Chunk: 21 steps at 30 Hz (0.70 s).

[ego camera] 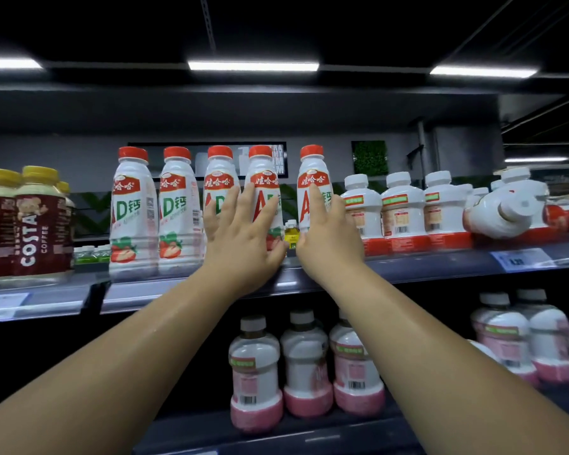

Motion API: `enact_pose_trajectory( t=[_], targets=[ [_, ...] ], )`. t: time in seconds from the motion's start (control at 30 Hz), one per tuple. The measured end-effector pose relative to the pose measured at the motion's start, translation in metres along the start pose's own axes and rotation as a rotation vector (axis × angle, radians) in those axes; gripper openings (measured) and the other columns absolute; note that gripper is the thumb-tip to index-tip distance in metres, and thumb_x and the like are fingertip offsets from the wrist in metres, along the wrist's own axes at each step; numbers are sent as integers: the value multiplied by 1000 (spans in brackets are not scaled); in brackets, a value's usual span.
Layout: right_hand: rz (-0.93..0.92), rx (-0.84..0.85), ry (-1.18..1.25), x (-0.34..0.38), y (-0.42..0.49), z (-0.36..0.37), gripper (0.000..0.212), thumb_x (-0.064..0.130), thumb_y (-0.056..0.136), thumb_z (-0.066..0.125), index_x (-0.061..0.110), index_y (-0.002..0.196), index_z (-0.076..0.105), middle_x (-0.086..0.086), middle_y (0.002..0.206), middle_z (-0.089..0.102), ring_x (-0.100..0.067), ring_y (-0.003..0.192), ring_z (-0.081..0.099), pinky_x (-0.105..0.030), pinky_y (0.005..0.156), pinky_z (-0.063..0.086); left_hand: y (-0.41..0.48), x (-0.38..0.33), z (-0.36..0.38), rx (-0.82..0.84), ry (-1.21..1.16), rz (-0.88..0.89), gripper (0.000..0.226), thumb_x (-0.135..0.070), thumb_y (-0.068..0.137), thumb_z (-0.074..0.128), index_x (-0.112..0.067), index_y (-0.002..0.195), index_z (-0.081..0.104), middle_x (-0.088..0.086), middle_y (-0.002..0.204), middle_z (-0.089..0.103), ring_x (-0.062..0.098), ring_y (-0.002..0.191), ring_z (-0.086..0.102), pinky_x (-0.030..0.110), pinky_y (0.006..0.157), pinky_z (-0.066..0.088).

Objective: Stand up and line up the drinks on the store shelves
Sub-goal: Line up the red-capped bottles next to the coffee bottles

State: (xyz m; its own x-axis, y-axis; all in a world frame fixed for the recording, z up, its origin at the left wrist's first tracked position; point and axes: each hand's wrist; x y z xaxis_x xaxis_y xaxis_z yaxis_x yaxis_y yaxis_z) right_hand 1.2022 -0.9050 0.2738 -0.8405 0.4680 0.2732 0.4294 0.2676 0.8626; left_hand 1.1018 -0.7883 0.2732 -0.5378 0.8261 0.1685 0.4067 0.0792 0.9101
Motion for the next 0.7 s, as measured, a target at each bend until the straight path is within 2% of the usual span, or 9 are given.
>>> enact_pose_trajectory(
  t=[0.2, 0.3, 0.4, 0.57, 0.7],
  targets=[
    [-105, -51, 159, -8, -1, 7, 75, 31, 94, 62, 28, 156, 21, -7, 149, 30, -31, 125, 39, -42, 100, 41, -5, -1, 6, -30, 15, -15, 72, -58, 86, 36, -35, 153, 23, 7, 164, 8, 27, 151, 2, 53, 119, -2],
    [-187, -35, 132, -7, -4, 11, 75, 33, 97, 58, 28, 159, 16, -9, 152, 27, -30, 126, 37, -41, 103, 40, -6, -4, 4, -30, 15, -26, 73, -56, 85, 36, -33, 153, 27, 9, 164, 12, 27, 150, 6, 53, 119, -1],
    [-186, -10, 175, -11, -4, 10, 74, 34, 97, 57, 28, 158, 16, -10, 152, 25, -31, 129, 36, -43, 106, 39, -5, -5, 3, -18, 23, -29, 74, -57, 83, 35, -31, 152, 28, 10, 163, 15, 28, 150, 8, 53, 119, 1],
    [-261, -9, 265, -23, -16, 1, 67, 33, 92, 60, 21, 153, 34, -11, 153, 32, -31, 135, 34, -46, 114, 34, -4, -16, -6, -16, -21, -53, 76, -56, 82, 40, -30, 153, 27, 9, 162, 16, 28, 149, 9, 48, 118, 3],
    [-314, -107, 331, -45, -26, -12, 55, 24, 87, 63, 14, 140, 51, -14, 145, 44, -33, 131, 42, -47, 109, 39, -5, -47, -13, -108, -160, 19, 72, -51, 80, 43, -23, 146, 41, 12, 155, 32, 33, 143, 26, 52, 114, 22]
  ],
)
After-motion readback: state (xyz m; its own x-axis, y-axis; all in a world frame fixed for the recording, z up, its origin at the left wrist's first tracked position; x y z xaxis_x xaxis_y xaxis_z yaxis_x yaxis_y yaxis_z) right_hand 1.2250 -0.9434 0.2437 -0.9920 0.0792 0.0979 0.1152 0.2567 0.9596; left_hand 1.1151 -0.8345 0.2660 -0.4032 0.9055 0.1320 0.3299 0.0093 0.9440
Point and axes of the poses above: each hand's wrist, its own y-axis towards the middle knuckle, its own z-axis out of the palm, x = y × z
